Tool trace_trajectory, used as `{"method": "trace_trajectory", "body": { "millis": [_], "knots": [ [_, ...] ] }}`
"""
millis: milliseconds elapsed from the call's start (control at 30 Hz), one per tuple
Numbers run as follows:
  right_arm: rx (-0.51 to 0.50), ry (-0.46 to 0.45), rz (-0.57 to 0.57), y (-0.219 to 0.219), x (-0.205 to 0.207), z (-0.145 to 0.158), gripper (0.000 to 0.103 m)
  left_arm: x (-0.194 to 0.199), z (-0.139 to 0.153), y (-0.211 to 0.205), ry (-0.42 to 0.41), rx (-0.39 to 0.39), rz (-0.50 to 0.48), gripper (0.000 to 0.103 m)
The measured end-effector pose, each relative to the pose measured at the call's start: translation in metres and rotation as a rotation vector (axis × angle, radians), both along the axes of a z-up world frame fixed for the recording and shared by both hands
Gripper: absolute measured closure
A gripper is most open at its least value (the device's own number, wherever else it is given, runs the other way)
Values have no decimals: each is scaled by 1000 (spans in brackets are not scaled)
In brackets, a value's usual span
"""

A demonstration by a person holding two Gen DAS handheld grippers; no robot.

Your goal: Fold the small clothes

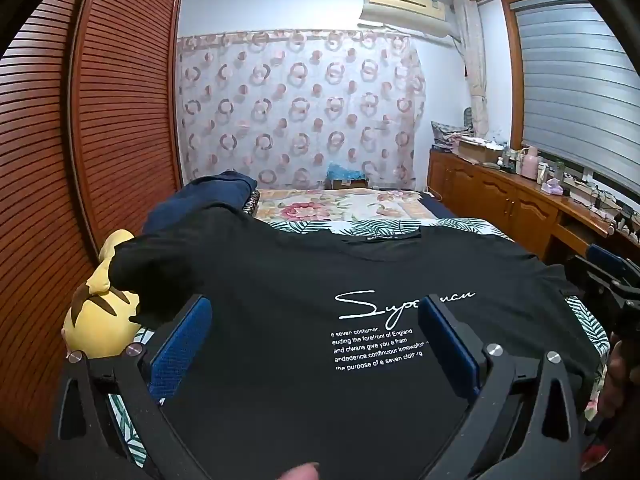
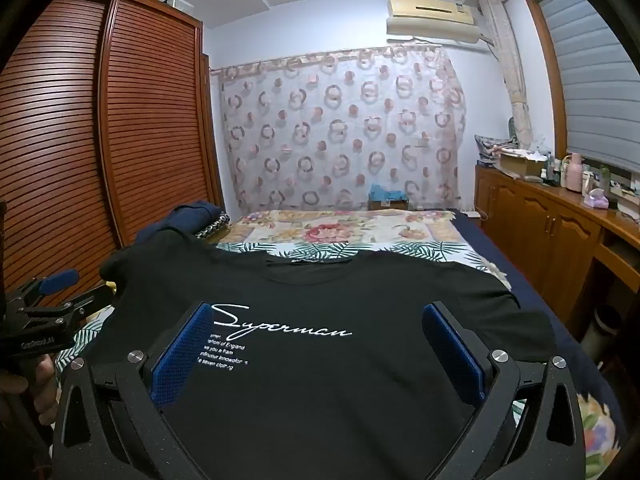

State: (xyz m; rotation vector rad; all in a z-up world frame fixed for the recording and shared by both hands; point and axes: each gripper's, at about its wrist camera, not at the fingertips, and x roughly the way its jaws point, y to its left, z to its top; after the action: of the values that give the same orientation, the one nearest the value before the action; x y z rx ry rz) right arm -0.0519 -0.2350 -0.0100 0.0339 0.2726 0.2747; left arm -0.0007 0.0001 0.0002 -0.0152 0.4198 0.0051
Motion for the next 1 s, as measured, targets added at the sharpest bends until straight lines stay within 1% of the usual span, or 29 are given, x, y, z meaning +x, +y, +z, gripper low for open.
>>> {"method": "trace_trajectory", "body": {
  "millis": [100, 133, 667, 1000],
  "knots": [
    [-5, 0, 1, 0, 0, 0, 0, -1, 1, -1, -3, 0, -2, 0],
    [-5, 0, 2, 0, 0, 0, 0, 1, 0, 0, 10, -7, 1, 0],
    [-2, 7, 4, -1, 3, 1, 0, 1, 0, 1, 7, -8, -1, 0],
    [-3, 6, 3, 1, 4, 1, 0, -4, 11, 2, 4, -3, -2, 0]
  ]
}}
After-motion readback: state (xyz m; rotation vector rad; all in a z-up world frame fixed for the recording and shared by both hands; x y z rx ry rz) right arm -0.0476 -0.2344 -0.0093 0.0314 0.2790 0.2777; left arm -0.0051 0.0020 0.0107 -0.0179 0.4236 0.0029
